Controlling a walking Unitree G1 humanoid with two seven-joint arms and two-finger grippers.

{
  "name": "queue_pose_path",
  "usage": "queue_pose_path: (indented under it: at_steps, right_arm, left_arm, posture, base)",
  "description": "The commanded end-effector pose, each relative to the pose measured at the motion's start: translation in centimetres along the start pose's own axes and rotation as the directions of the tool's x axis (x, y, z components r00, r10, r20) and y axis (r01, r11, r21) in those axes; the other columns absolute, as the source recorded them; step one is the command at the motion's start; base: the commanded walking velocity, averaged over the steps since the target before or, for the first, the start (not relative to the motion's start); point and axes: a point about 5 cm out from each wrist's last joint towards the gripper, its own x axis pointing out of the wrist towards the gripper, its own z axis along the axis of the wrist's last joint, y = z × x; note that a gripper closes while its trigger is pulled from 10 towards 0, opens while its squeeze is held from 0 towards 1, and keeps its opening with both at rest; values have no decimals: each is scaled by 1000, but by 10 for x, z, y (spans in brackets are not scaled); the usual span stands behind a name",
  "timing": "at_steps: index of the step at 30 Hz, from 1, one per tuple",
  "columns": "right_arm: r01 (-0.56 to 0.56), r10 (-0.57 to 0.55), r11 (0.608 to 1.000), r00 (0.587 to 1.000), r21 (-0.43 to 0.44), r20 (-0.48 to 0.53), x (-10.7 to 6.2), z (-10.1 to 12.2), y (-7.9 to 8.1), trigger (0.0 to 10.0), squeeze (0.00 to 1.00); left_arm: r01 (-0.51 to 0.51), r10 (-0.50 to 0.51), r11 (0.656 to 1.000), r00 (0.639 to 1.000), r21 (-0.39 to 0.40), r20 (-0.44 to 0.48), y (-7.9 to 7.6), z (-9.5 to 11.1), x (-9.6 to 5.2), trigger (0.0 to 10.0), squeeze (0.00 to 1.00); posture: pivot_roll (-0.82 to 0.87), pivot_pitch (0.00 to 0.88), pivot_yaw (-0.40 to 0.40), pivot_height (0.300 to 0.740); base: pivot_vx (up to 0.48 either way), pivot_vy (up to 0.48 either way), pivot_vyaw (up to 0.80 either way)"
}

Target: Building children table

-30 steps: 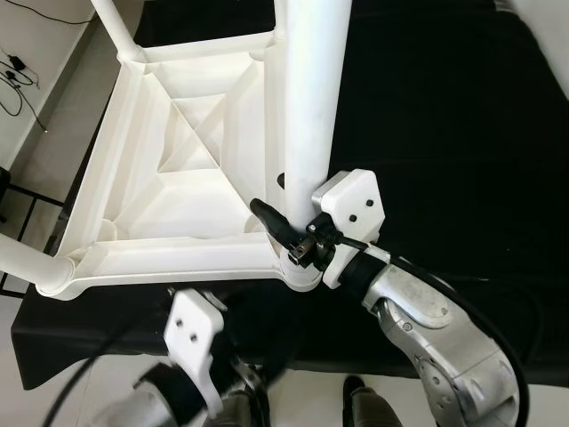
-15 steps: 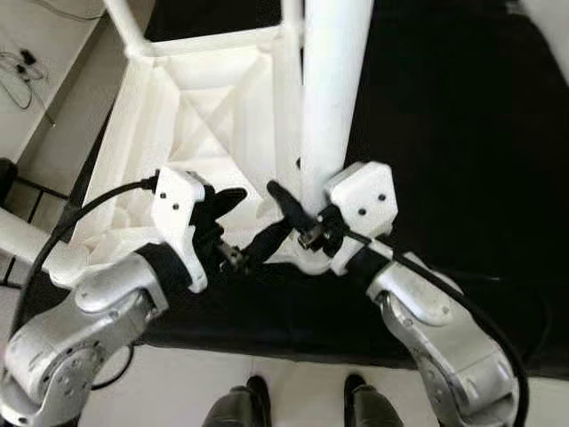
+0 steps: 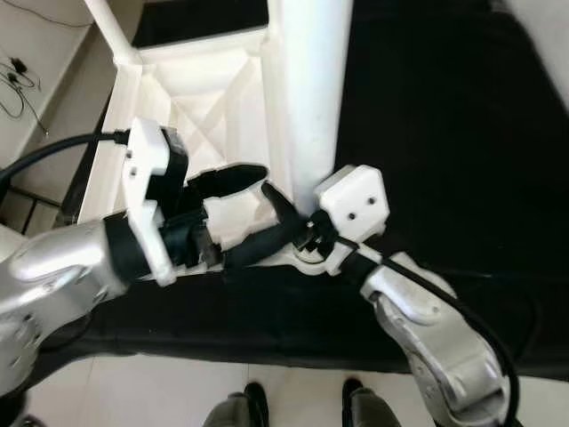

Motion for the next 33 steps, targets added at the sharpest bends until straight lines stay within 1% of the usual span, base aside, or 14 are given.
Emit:
queue_pose_path:
  at_steps: [1, 3, 8, 9, 10, 12, 13, 16, 19, 21, 23, 25, 27, 33]
  right_arm:
    - [-97, 121, 990, 960, 106, -253, -1, -50, 17, 10000, 0]
    - [-98, 121, 990, 960, 99, -252, 1, -50, 13, 10000, 0]
    - [-102, 121, 991, 960, 90, -252, 3, -50, 9, 10000, 0]
    - [-116, 135, 989, 958, 88, -254, 4, -52, 8, 10000, 0]
    - [-116, 135, 989, 958, 88, -254, 4, -52, 8, 10000, 0]
    - [-149, 169, 984, 951, 93, -258, 4, -53, 11, 10000, 0]
    - [-149, 169, 984, 951, 93, -258, 4, -53, 11, 10000, 0]
    - [-197, 221, 974, 936, 112, -275, 3, -57, 20, 10000, 0]
    - [-207, 238, 970, 924, 131, -298, 4, -61, 22, 10000, 0]
    - [-207, 238, 970, 924, 131, -298, 4, -61, 22, 10000, 0]
    - [-169, 222, 967, 925, 192, -308, 9, -61, 18, 10000, 0]
    - [-151, 215, 964, 927, 218, -307, 11, -61, 16, 10000, 0]
    - [-123, 199, 960, 931, 252, -305, 14, -59, 11, 10000, 0]
    - [-83, 187, 945, 931, 316, -313, 15, -59, 9, 10000, 0]
  left_arm:
    - [34, -33, 999, 999, 17, -41, -6, 3, -7, 10000, 0]
    - [26, -26, 999, 1000, 29, -15, -2, 12, -10, 10000, 0]
    - [20, -21, 999, 999, 40, 24, 2, 24, -13, 10000, 0]
    - [19, -23, 998, 997, 59, 78, 5, 34, -12, 10000, 0]
    - [19, -23, 998, 997, 59, 78, 5, 34, -12, 10000, 0]
    - [22, -38, 995, 983, 94, 179, 8, 53, -8, 10000, 0]
    - [22, -38, 995, 983, 94, 179, 8, 53, -8, 10000, 0]
    - [26, -68, 988, 959, 153, 274, 15, 72, 4, 10000, 0]
    - [6, -64, 983, 947, 183, 315, 21, 80, 11, 10000, 0]
    - [6, -64, 983, 947, 183, 315, 21, 80, 11, 10000, 0]
    - [-16, -54, 981, 935, 194, 351, 27, 87, 17, 10000, 0]
    - [-21, -52, 981, 932, 195, 360, 29, 89, 19, 10000, 0]
    - [-32, -40, 983, 925, 182, 379, 34, 90, 20, 10000, 0]
    - [-63, 2, 987, 921, 146, 389, 44, 89, 18, 10000, 0]
  posture:
    - [-16, 311, 113, 740]
    - [-16, 311, 113, 740]
    - [-19, 305, 109, 740]
    - [-23, 294, 102, 740]
    - [-23, 294, 102, 740]
    - [-23, 290, 101, 740]
    - [-23, 290, 101, 740]
    - [-27, 277, 98, 740]
    - [-29, 274, 95, 740]
    - [-29, 274, 95, 740]
    - [-38, 274, 94, 740]
    - [-38, 274, 94, 740]
    - [-42, 276, 96, 740]
    - [-46, 279, 100, 740]
  base:
    - [0, 0, 0]
    - [0, 0, 0]
    - [0, 0, 0]
    - [0, 0, 0]
    - [0, 0, 0]
    - [0, 0, 0]
    - [0, 0, 0]
    - [0, 0, 0]
    - [0, 0, 0]
    - [0, 0, 0]
    - [0, 0, 0]
    - [0, 0, 0]
    - [0, 0, 0]
    - [0, 0, 0]
